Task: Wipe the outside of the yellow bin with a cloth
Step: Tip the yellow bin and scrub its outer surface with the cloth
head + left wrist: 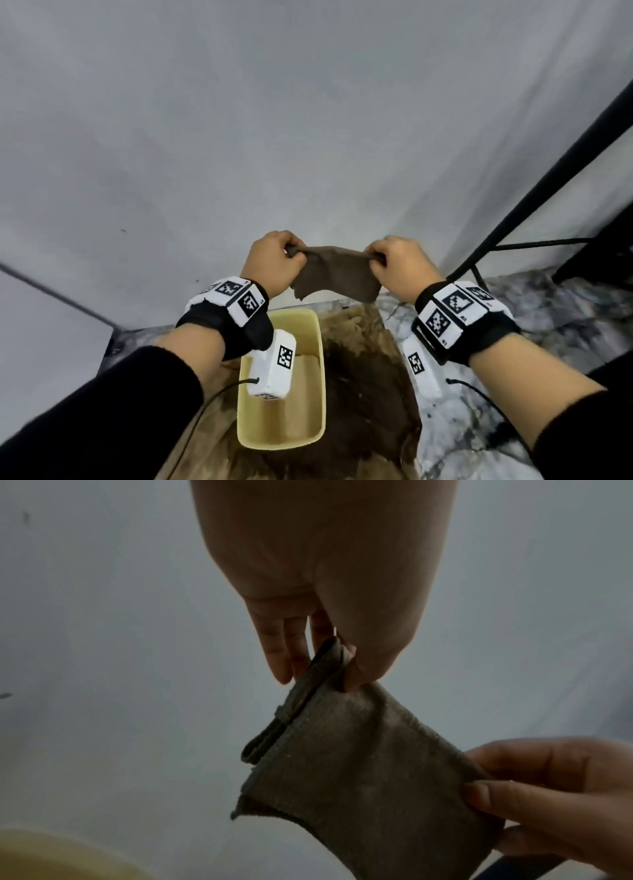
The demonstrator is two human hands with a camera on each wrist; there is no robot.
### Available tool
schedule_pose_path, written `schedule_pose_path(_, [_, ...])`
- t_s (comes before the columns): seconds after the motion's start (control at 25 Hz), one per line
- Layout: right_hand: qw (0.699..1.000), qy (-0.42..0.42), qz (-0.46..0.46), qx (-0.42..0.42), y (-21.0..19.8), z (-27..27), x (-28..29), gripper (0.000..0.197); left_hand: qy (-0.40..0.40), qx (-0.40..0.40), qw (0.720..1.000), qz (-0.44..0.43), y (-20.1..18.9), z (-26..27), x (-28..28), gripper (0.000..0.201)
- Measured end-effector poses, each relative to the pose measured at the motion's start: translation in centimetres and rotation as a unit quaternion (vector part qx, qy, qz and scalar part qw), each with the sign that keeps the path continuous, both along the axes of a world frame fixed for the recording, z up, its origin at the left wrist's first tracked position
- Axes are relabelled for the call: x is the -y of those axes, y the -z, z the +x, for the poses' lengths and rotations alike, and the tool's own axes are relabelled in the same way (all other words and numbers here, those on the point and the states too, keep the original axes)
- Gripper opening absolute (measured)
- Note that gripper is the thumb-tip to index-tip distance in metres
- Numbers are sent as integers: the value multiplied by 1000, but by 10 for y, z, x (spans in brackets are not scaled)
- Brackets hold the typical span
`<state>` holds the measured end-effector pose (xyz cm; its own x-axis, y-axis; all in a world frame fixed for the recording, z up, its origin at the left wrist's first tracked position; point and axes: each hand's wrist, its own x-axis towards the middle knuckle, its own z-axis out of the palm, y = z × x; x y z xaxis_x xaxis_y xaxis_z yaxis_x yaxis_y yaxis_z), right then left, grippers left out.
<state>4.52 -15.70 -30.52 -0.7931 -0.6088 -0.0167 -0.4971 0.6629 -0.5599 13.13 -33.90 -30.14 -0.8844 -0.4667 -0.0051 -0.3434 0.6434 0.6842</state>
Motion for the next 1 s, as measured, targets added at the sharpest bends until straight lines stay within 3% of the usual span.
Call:
schedule_pose_path(0.2, [1000,-11,-15,-11,100,5,42,24,-41,-32,999,9,111,8,21,14])
schedule_pose_path(0.36, [998,-11,-49,-35,139,19,52,24,-58,-70,996,19,147,23,18,16])
schedule_pose_path(0.84, [993,41,-107,-26,126,139,-7,23,-39,-130,989,49,133,136,-46,15])
schedule_pose_path(1.0, [988,52,-142,-38,132,181,-12,22,-35,-158,982,102,140,162,-74,17])
